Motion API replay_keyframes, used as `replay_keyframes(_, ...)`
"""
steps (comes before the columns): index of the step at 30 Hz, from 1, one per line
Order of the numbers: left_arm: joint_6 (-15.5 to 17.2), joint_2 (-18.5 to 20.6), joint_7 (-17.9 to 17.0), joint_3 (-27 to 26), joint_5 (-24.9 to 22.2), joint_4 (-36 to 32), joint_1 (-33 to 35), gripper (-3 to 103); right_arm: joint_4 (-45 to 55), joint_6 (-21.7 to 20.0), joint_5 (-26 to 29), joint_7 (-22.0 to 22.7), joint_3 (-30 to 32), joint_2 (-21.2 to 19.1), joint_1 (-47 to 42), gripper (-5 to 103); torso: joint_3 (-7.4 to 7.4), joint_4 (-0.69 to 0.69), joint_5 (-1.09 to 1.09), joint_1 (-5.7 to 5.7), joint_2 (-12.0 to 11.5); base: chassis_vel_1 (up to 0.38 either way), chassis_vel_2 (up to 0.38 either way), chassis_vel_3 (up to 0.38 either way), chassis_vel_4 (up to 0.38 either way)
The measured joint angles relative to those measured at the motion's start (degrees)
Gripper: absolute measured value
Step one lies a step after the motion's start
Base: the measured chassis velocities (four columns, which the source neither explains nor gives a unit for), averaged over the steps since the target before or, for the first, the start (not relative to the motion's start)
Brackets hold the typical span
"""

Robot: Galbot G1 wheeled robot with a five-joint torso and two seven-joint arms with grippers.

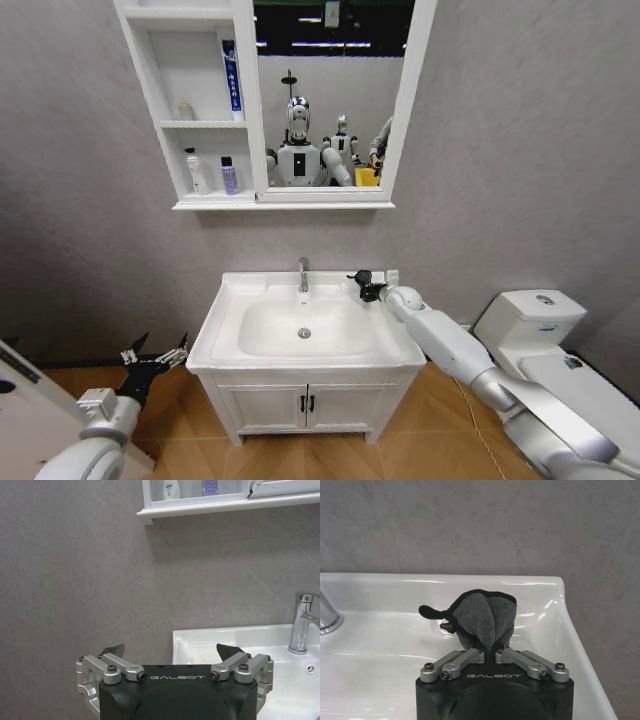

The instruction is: Move facial cleanser and shampoo from washbasin to cabinet, then wipe washbasin with towel.

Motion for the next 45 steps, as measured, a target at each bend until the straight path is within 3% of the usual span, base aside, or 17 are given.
replay_keyframes(6, 0.0, 0.0, 0.0, 0.0, 0.0, 0.0, 0.0, 100, -1.3, -0.2, -1.0, 0.0, 0.9, -1.0, -0.8, 4, 0.0, -0.01, 0.0, 0.0, 0.0, 0.0, 0.0, 0.0, 0.0)
replay_keyframes(10, 0.0, 0.0, 0.0, 0.0, 0.0, 0.0, 0.0, 100, -3.7, 0.6, -2.0, -2.7, 0.6, -1.6, -0.3, 4, 0.0, -0.02, 0.0, 0.0, 0.0, 0.0, 0.0, 0.0, 0.0)
replay_keyframes(16, 0.0, 0.0, 0.0, 0.0, 0.0, 0.0, 0.0, 100, -11.6, 4.2, -4.5, -8.1, -1.4, 0.4, 3.6, 4, 0.0, 0.0, 0.0, 0.01, 0.0, 0.0, 0.0, 0.0, 0.0)
replay_keyframes(24, 0.0, 0.0, 0.0, 0.0, 0.0, 0.0, 0.0, 100, -15.8, 6.5, -7.0, -9.2, -3.3, 2.6, 6.3, 2, 0.0, 0.0, 0.0, 0.0, 0.0, 0.0, 0.0, 0.0, 0.0)
replay_keyframes(29, 0.0, 0.0, 0.0, 0.0, 0.0, 0.0, 0.0, 100, -17.7, 6.7, -7.5, -9.0, -4.0, 3.3, 7.8, 18, 0.0, 0.0, 0.0, 0.01, 0.0, 0.0, 0.0, 0.0, 0.0)
replay_keyframes(33, 0.0, 0.0, 0.0, 0.0, 0.0, 0.0, 0.0, 100, -17.8, 6.4, -7.1, -8.7, -4.7, 3.4, 8.4, 39, 0.01, -0.01, 0.0, 0.01, 0.0, 0.0, 0.0, 0.0, 0.0)
replay_keyframes(37, 0.0, 0.0, 0.0, 0.0, 0.0, 0.0, 0.0, 100, -16.6, 5.6, -6.2, -8.0, -4.7, 3.1, 7.8, 45, 0.0, 0.0, -0.01, 0.0, 0.0, 0.0, 0.0, 0.0, 0.0)
replay_keyframes(45, 0.0, 0.0, 0.0, 0.0, 0.0, 0.0, 0.0, 100, -14.2, 3.7, -3.3, -5.1, -3.8, 2.8, 6.7, 83, 0.0, 0.0, 0.0, 0.0, 0.0, 0.0, 0.0, 0.0, 0.0)
